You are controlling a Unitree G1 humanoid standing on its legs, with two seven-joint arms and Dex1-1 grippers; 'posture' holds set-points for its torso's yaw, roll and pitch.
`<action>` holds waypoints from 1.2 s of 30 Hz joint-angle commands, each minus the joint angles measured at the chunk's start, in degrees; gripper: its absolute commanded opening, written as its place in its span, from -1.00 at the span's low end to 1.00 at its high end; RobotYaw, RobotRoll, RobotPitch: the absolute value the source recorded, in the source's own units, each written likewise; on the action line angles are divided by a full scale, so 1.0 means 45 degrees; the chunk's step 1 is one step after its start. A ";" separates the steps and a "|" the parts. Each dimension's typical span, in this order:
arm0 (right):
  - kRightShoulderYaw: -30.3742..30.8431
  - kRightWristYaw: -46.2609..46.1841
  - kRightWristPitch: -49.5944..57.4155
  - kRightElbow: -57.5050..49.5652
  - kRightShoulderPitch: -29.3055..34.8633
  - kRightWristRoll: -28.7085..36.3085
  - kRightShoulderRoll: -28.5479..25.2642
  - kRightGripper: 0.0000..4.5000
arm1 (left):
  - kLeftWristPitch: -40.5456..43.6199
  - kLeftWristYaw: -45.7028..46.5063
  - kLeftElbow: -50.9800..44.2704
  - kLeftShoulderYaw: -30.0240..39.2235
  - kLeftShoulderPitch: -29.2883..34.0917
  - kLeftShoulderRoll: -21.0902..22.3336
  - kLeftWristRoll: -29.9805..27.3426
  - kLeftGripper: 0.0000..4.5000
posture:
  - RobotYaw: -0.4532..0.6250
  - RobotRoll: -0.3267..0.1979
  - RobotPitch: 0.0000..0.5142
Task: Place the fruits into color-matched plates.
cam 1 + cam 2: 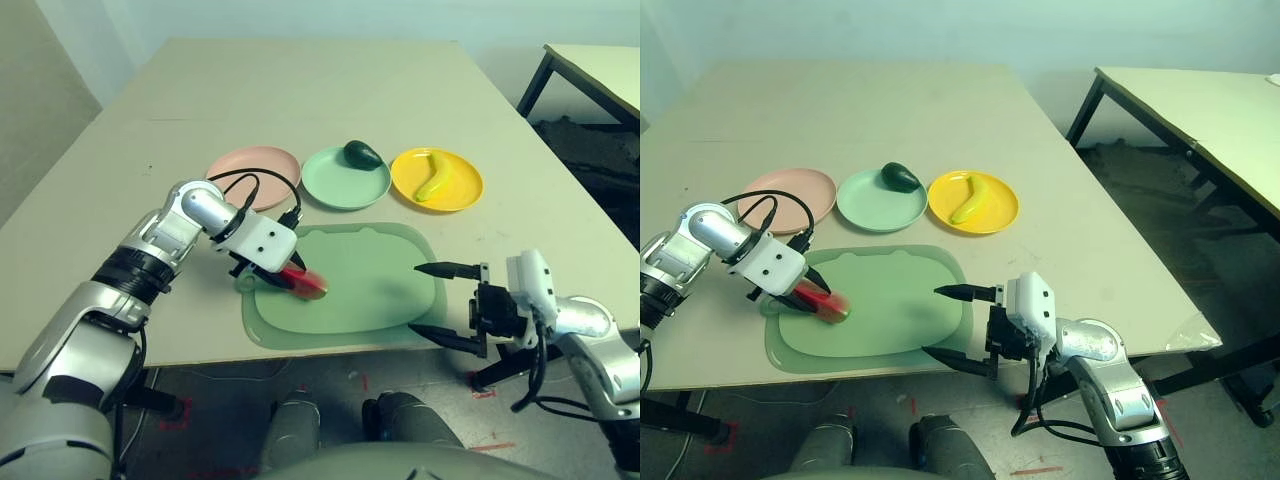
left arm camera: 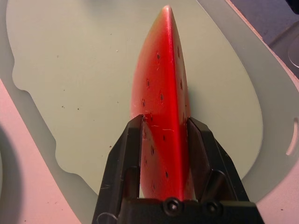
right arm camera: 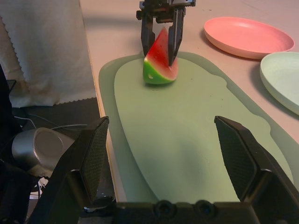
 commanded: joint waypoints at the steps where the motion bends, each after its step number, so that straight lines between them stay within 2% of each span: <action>1: 0.0071 -0.0120 -0.0159 0.0133 -0.0110 0.0060 0.0095 1.00 | 0.0090 -0.0128 0.0395 0.0191 -0.0273 -0.0098 0.0250 -0.37 | -0.06 0.25 -0.69; 7: 0.0168 -0.0032 -0.0452 0.0291 -0.0186 -0.0067 0.0157 1.00 | 0.0236 0.0013 0.1643 0.0994 -0.1364 -0.0233 0.0362 -0.37 | -0.06 0.25 -0.69; 14: 0.0185 -0.0293 -0.0716 0.0449 -0.0417 -0.0034 0.0411 1.00 | -0.0354 0.1079 0.5993 0.1825 -0.3443 -0.0787 0.1259 -0.37 | -0.06 0.25 -0.71; 18: 0.0175 -0.0473 -0.0805 0.0400 -0.0529 0.0015 0.0587 1.00 | -0.1122 0.2856 0.8619 0.1600 -0.4518 -0.0839 0.2825 -0.37 | -0.08 0.25 -0.70; 22: -0.0085 -0.1208 -0.0624 0.0251 -0.0555 0.0147 0.0927 1.00 | -0.1265 0.5033 1.0239 0.1319 -0.5246 -0.0934 0.4310 -0.37 | -0.09 0.25 -0.70; 26: -0.0202 -0.2155 -0.0216 0.0010 -0.0455 0.0245 0.1281 1.00 | -0.1075 0.7079 1.1048 0.1033 -0.5505 -0.1195 0.5520 -0.37 | -0.11 0.25 -0.69; 28: -0.0080 -0.2235 -0.0225 -0.0102 -0.0274 0.0152 0.1273 1.00 | -0.1216 0.8383 1.1254 0.0494 -0.5583 -0.1262 0.6558 -0.37 | -0.11 0.25 -0.69; 36: 0.0054 -0.2474 -0.0193 -0.0194 0.0070 0.0034 0.1256 1.00 | -0.0162 1.1566 1.1973 0.0265 -0.5912 -0.2219 0.7916 -0.37 | -0.15 0.25 -0.65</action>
